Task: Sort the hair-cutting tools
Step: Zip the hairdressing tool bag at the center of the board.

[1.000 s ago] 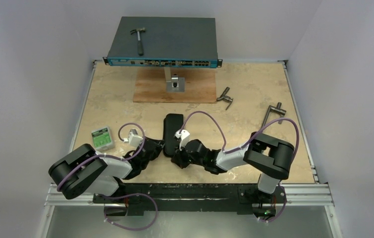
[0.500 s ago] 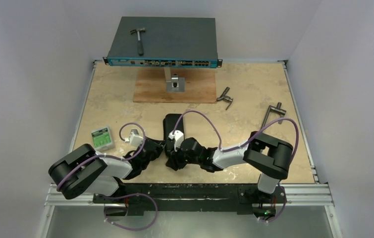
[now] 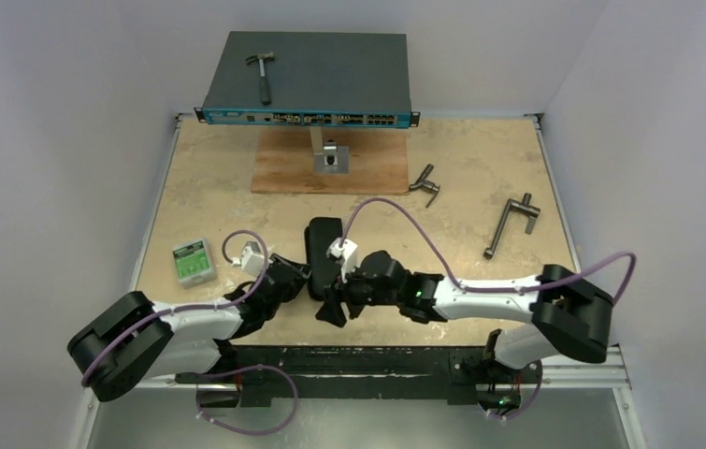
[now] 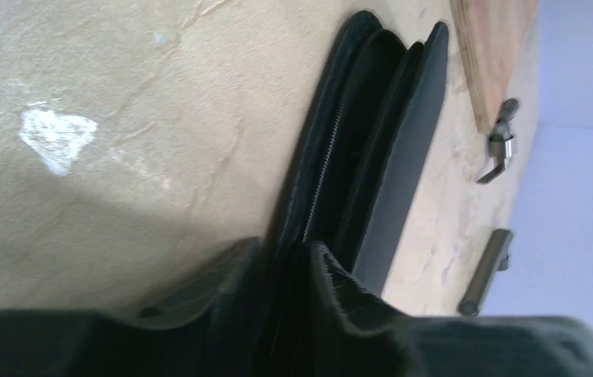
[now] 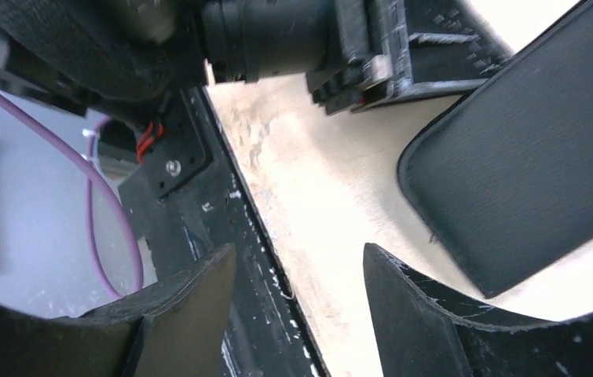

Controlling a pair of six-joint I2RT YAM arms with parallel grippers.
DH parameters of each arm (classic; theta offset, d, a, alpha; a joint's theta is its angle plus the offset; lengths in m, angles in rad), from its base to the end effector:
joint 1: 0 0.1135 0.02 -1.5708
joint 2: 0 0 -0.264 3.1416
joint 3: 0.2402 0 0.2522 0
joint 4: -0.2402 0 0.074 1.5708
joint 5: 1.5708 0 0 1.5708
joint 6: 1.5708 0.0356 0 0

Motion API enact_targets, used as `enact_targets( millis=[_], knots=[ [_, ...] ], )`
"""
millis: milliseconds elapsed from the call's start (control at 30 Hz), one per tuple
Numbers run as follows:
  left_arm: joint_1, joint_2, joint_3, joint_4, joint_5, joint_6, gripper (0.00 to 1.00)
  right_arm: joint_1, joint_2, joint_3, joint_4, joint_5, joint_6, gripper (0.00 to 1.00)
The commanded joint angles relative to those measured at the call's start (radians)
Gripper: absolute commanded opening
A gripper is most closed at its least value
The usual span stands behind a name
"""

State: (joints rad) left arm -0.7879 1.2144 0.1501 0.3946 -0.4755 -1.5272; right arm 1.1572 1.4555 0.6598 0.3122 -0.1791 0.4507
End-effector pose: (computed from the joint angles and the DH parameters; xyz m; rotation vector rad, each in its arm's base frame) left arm 0.1399 -0.1175 0.1102 -1.0593 2.0036 -0.7781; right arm 0.1149 0.2777 0.1921 -0.8969 2.0780 1.1244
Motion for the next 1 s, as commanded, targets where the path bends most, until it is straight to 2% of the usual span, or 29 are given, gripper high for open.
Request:
enact_targets(
  millis=[0, 67, 133, 233, 400, 533, 733, 967],
  knots=[
    [-0.003, -0.088, 0.039, -0.284, -0.046, 0.096, 0.42, -0.102, -0.141, -0.017, -0.075, -0.002, -0.015, 0.61],
    [-0.002, -0.139, 0.057, -0.361, -0.057, 0.119, 0.55, -0.160, -0.163, -0.029, -0.077, 0.016, 0.003, 0.61],
    [-0.002, -0.188, 0.066, -0.430, -0.068, 0.136, 0.63, -0.199, -0.157, -0.034, -0.073, 0.040, 0.019, 0.61],
    [-0.002, -0.248, 0.085, -0.533, -0.078, 0.151, 0.69, -0.214, -0.126, -0.032, -0.048, 0.081, 0.053, 0.60],
    [-0.001, -0.363, 0.078, -0.613, -0.101, 0.165, 0.71, -0.258, -0.046, -0.038, 0.010, 0.117, 0.111, 0.59],
    [0.032, -0.392, 0.006, -0.396, -0.022, 0.244, 0.72, -0.322, 0.039, -0.049, 0.070, 0.047, 0.134, 0.55],
    [0.116, -0.286, -0.012, -0.123, 0.170, 0.359, 0.74, -0.350, 0.108, -0.048, 0.114, 0.009, 0.134, 0.54],
    [0.153, -0.128, 0.038, -0.007, 0.294, 0.408, 0.74, -0.355, 0.158, -0.041, 0.129, 0.003, 0.128, 0.54]
  ],
)
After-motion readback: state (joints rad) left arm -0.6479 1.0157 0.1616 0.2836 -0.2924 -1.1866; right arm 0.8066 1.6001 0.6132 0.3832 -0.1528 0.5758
